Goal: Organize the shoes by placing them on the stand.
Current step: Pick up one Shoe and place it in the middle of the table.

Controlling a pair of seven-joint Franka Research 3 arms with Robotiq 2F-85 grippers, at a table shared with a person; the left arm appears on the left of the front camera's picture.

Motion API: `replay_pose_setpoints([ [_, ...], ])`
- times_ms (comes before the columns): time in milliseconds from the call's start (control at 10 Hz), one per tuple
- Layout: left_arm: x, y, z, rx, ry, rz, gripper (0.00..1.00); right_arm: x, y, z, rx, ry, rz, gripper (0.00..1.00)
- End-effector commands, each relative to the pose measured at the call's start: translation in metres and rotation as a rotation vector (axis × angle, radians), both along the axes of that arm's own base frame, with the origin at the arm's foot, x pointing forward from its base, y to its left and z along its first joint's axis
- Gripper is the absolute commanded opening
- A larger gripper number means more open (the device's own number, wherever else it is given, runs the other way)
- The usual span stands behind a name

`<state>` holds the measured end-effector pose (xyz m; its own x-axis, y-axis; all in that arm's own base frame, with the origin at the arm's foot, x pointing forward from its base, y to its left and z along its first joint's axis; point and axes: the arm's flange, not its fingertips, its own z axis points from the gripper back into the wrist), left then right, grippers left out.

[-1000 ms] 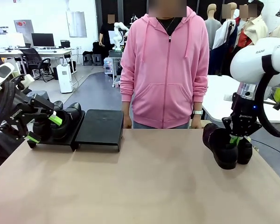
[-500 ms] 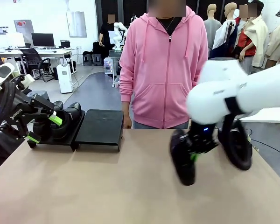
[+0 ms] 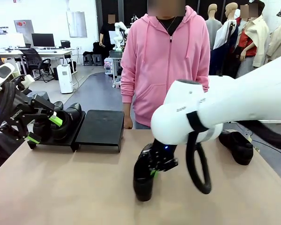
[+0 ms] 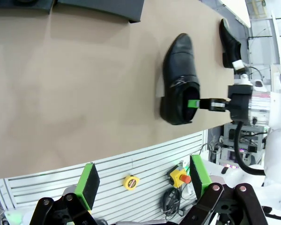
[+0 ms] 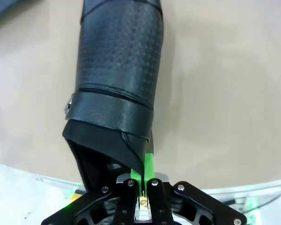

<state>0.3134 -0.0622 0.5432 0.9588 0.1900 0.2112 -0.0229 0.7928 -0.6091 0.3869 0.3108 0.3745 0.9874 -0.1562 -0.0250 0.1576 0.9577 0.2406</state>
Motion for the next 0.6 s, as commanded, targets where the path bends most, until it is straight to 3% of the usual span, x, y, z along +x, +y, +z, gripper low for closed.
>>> replay_pose_setpoints([
  [0,-0.002,0.001,0.0,0.0,0.003,0.003,1.0,0.002,0.027,-0.018,0.069,0.086,0.048,0.0],
  [100,-0.002,0.001,0.0,0.0,0.003,0.003,1.0,-0.007,0.036,-0.029,0.069,0.124,0.104,0.0],
  [300,-0.002,0.001,0.0,0.0,0.003,0.003,1.0,-0.011,0.039,-0.028,0.064,0.126,0.18,0.0],
  [400,-0.002,0.001,0.0,0.0,0.003,0.003,1.0,-0.009,0.036,-0.027,0.065,0.134,0.204,0.29],
  [500,-0.002,0.001,0.0,0.0,0.003,0.003,1.0,-0.007,0.034,-0.028,0.064,0.131,0.208,0.88],
])
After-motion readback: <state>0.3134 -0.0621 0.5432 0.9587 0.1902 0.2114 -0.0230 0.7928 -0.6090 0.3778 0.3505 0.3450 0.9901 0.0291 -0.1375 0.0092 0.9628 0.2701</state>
